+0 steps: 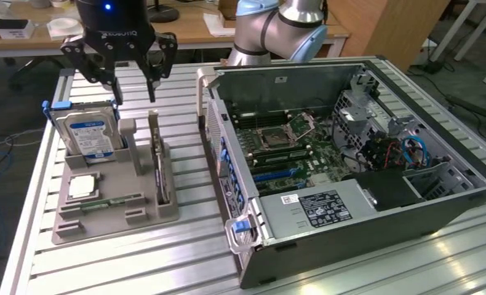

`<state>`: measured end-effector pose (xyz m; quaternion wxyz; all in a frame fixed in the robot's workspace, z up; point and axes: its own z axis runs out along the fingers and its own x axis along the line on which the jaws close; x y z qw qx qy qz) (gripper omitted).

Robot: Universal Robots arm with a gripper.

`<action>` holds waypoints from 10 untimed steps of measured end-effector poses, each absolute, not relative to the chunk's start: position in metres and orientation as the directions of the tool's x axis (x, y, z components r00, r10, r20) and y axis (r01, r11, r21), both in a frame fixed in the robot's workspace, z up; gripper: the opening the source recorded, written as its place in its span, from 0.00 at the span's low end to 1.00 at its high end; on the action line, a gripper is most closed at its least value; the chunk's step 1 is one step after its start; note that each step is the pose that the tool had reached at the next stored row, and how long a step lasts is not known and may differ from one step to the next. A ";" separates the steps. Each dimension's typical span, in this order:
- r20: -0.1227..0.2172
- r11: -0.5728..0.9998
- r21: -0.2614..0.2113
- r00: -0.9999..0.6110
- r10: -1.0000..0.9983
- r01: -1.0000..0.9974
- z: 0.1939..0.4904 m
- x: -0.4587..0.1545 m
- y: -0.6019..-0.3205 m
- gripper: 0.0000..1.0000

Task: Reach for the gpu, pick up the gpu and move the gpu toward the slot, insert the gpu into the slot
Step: 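Pick up the gpu and move the gpu toward the slot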

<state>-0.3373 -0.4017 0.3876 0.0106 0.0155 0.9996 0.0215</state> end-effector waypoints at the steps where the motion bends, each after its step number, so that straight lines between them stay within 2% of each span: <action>1: -0.019 0.999 0.044 -1.000 0.015 0.014 0.386 -0.337 -0.402 0.53; 10: -0.012 0.998 0.044 -0.999 -0.053 -0.053 0.372 -0.337 -0.408 0.53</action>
